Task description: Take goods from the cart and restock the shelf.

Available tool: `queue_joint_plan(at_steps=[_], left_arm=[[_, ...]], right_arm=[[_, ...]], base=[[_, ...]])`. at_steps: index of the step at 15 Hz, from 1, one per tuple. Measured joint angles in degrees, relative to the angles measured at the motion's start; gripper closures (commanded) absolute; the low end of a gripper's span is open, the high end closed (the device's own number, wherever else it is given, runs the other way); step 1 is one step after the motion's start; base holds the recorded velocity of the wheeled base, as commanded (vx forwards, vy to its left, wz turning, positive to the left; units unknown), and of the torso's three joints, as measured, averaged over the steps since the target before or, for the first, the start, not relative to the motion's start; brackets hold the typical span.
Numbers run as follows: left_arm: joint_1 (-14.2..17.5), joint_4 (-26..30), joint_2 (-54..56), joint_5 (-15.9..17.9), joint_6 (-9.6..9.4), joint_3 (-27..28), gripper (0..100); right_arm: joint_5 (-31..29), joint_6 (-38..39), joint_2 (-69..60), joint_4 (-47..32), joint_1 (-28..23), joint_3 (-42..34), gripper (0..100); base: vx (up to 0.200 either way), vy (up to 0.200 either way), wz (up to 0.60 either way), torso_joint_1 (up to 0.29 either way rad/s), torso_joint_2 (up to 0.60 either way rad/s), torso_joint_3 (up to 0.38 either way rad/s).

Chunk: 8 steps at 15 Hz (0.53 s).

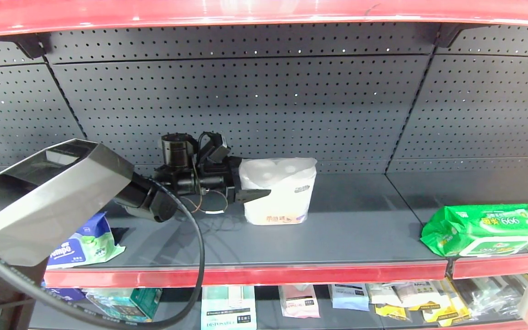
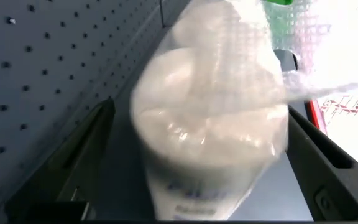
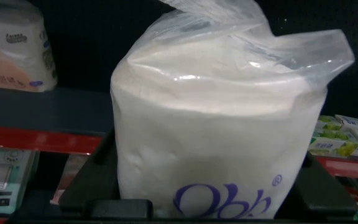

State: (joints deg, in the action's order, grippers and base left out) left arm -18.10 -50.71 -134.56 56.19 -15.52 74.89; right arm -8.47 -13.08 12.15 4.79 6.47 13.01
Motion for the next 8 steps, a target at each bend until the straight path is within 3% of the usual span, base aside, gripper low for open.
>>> queue_joint_plan(at_steps=[8], left_arm=[[-2.43,-0.09,-1.46,-1.08,2.3,1.84,0]], right_arm=[[0.02,0.0,-0.02,0.02,0.0,0.09,100]], base=[[0.0,0.0,0.0,0.0,0.0,0.0]])
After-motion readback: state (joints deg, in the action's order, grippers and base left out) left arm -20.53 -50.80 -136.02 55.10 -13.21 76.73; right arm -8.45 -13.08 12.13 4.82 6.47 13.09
